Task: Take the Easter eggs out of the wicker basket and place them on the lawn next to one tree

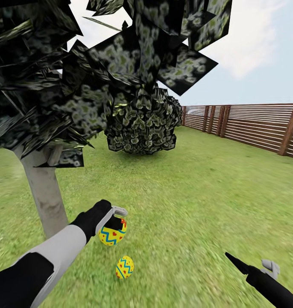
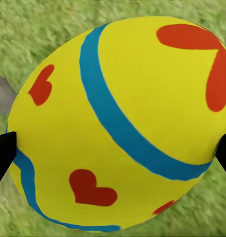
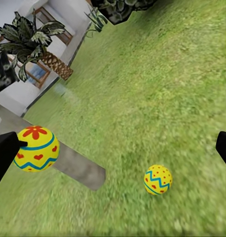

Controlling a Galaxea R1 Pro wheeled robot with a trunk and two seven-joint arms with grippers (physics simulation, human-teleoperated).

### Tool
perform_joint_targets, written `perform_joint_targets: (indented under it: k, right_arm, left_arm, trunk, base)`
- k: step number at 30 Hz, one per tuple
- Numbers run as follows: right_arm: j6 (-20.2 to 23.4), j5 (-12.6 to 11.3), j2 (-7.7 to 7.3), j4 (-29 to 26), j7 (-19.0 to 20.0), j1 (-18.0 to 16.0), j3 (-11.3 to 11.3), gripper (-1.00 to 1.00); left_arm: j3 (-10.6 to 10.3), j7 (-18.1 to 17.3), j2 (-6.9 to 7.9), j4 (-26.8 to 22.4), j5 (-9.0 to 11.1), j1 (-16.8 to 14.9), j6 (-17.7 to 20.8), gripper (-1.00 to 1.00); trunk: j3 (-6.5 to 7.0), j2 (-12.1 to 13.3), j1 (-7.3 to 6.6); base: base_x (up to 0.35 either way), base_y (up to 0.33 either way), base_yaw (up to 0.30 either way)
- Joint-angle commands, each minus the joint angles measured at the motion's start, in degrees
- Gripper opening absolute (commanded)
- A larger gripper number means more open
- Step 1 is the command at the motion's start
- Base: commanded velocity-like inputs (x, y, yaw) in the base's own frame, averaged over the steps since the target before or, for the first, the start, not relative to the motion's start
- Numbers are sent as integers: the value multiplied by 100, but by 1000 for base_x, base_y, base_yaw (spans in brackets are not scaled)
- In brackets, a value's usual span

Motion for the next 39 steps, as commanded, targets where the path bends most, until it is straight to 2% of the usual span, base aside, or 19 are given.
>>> perform_joint_targets:
  k: [1, 25, 39]
  right_arm:
    - [32, -40, 2, -8, 0, 0, -3, 100]
    - [20, -51, 8, 92, 11, 8, -7, 100]
    - [19, -94, -15, 69, 67, 8, -21, 100]
  left_arm:
    - [-37, 17, -9, -3, 36, -7, 6, -100]
    - [-34, 31, -95, -3, 27, -7, -28, -100]
    - [-29, 55, -83, -3, 27, -7, -28, -100]
  trunk:
    - [-24, -45, 23]
    - [-454, -1007, 550]
    - [-678, -1569, 857]
  base:
    - [0, 0, 0]
    - [0, 0, 2]
    - [0, 0, 116]
